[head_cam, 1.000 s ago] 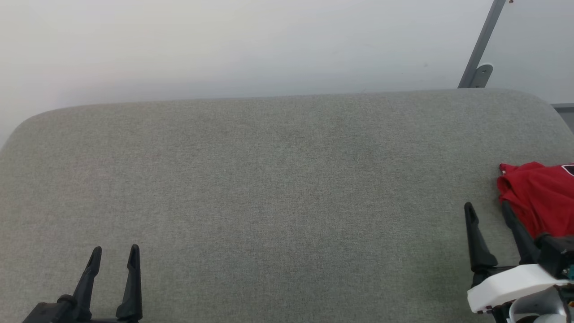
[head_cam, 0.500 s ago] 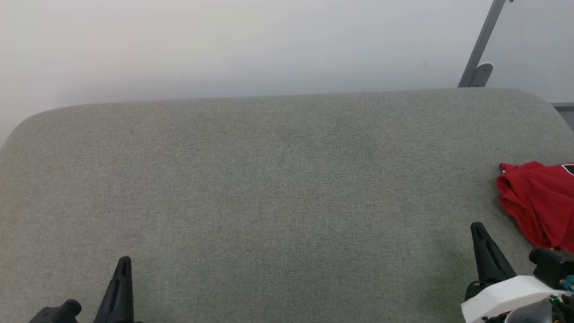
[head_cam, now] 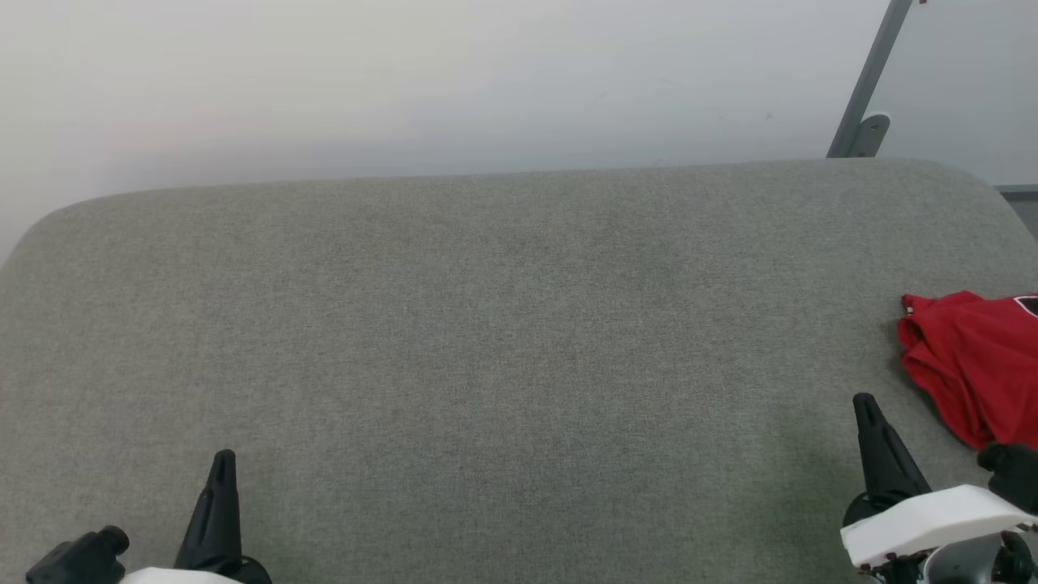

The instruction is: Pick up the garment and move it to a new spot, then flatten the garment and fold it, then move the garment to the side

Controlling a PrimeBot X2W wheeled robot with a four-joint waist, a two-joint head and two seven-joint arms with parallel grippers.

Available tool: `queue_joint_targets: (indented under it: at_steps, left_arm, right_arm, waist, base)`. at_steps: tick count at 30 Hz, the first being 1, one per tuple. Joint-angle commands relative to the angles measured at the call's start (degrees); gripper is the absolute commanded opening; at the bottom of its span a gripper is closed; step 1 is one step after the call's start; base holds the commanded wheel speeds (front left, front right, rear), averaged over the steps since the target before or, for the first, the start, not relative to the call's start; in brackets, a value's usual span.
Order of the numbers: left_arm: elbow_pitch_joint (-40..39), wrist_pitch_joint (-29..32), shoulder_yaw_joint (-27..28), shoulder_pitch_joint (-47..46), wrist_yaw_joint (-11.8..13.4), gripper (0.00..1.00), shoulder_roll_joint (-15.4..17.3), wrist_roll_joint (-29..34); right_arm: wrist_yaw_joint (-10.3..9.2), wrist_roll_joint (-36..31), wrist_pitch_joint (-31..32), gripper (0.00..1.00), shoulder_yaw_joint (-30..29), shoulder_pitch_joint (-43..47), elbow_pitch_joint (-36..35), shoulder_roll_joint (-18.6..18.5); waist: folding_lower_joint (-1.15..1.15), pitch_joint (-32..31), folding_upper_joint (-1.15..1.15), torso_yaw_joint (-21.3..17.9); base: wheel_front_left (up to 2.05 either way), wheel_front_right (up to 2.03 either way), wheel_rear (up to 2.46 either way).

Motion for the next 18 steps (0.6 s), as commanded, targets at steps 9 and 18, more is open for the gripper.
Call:
queue_joint_targets:
  at_steps: [9,18]
  left_arm:
    - [0.46,2.36,0.64,-3.29,0.04,0.00,-0.33,-8.89]
    - [1.22,3.92,0.87,-4.52,0.05,0.00,-0.81,-14.69]
  right_arm:
    - [-0.04,9.19,1.41,0.00,-0.53,-2.39,0.21,0.31]
    - [-0.04,15.13,2.29,0.00,-0.71,-3.05,0.84,0.61]
  waist:
    - [0.00,-0.02,0.00,-0.08]
    - [0.00,-0.03,0.00,-0.14]
  base:
    - [0.00,0.00,0.00]
    - [0.00,0.00,0.00]
